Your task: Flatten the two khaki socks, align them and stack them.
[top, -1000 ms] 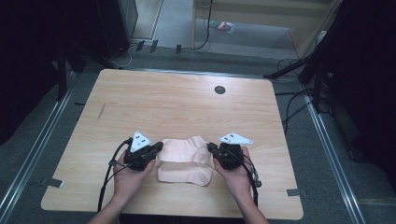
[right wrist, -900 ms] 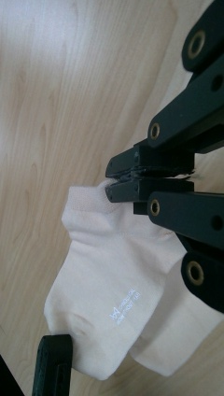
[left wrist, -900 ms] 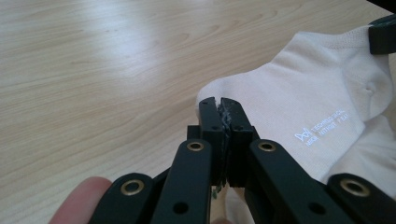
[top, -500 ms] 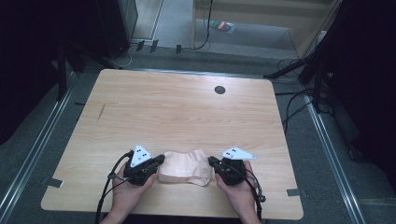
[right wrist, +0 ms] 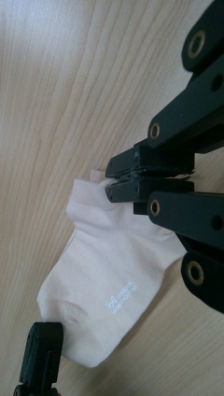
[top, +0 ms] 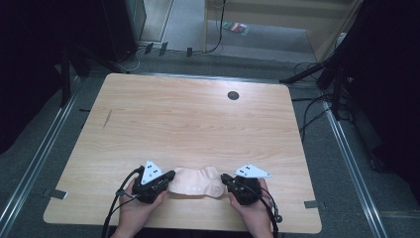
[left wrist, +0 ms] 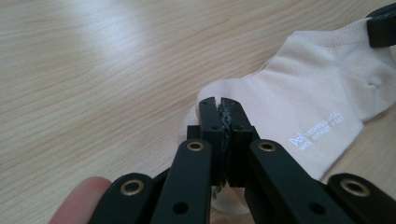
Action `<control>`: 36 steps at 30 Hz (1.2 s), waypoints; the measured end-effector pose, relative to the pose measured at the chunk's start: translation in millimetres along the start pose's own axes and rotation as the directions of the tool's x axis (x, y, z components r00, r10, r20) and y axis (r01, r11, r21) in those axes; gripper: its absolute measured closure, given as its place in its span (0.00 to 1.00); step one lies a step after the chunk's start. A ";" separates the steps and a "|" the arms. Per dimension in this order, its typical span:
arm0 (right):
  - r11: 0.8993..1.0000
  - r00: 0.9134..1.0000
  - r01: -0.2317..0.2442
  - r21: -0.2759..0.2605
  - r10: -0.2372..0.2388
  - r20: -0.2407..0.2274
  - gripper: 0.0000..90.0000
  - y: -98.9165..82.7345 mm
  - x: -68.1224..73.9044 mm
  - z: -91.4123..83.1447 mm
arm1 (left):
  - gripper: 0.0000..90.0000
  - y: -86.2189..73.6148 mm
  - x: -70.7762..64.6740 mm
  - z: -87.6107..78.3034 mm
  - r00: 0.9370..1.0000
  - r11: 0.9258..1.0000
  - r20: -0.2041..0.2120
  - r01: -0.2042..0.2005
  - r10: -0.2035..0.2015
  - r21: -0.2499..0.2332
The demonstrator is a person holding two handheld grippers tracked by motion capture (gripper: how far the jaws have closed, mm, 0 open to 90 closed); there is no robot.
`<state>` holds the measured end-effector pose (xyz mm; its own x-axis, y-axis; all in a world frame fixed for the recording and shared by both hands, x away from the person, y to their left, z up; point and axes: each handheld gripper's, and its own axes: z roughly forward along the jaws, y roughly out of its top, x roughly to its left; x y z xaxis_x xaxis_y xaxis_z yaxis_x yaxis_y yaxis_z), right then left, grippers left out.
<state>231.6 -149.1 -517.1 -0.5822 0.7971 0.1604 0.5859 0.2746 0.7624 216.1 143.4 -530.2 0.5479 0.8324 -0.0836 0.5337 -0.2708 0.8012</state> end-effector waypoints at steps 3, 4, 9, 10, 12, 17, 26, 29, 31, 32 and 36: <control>1.000 1.000 -0.004 0.003 0.004 0.008 0.98 -2.0 -0.7 3.2 | 1.00 -1.8 0.1 3.7 1.000 1.000 -0.011 -0.002 0.002 0.009; 1.000 1.000 0.002 0.005 -0.002 0.013 0.98 -2.4 -0.9 4.3 | 1.00 -2.4 0.1 4.8 1.000 1.000 -0.010 -0.007 0.007 0.014; 1.000 1.000 0.013 0.004 -0.013 0.012 0.98 -3.1 0.5 7.5 | 1.00 -7.0 -3.5 9.2 0.999 0.999 -0.025 -0.021 0.022 0.026; 1.000 1.000 0.016 0.006 -0.017 0.015 0.98 -3.5 0.9 8.0 | 1.00 -7.6 -3.7 9.7 1.000 0.999 -0.023 -0.017 0.017 0.028; 1.000 1.000 0.015 0.011 -0.015 0.016 0.98 -4.9 0.9 9.1 | 1.00 -8.3 -3.5 10.2 1.000 0.999 -0.025 -0.017 0.018 0.027; 1.000 0.999 0.017 0.023 -0.018 0.028 0.98 -7.9 -1.7 12.2 | 1.00 -8.8 -2.6 11.0 0.999 1.000 -0.030 -0.014 0.015 0.024; 0.999 0.999 0.030 0.034 -0.032 0.041 0.98 -9.9 -1.2 16.5 | 0.99 -9.8 -1.0 13.2 0.999 1.000 -0.030 -0.011 0.011 0.021; 0.999 0.998 0.031 0.038 -0.033 0.047 0.98 -11.0 -1.6 17.3 | 0.99 -10.1 -0.2 13.2 1.000 1.000 -0.030 -0.007 0.008 0.020; 0.999 0.998 0.032 0.037 -0.034 0.045 0.97 -11.6 -2.4 17.3 | 0.98 -10.0 -0.5 13.1 0.999 1.000 -0.032 -0.006 0.006 0.016; 0.999 0.998 0.033 0.037 -0.035 0.046 0.97 -11.7 -2.4 17.0 | 0.98 -9.8 -0.6 12.5 0.999 1.000 -0.033 -0.007 0.008 0.012; 0.999 0.998 0.036 0.027 -0.037 0.044 0.97 -12.7 -1.5 15.3 | 0.98 -9.7 -2.1 12.0 0.999 1.000 -0.036 -0.009 0.009 -0.007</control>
<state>233.7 -145.6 -536.7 -0.5784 0.8091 0.1041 0.5794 0.3177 0.7506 217.5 138.4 -544.9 0.5291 0.8468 -0.0547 0.5238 -0.2751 0.8062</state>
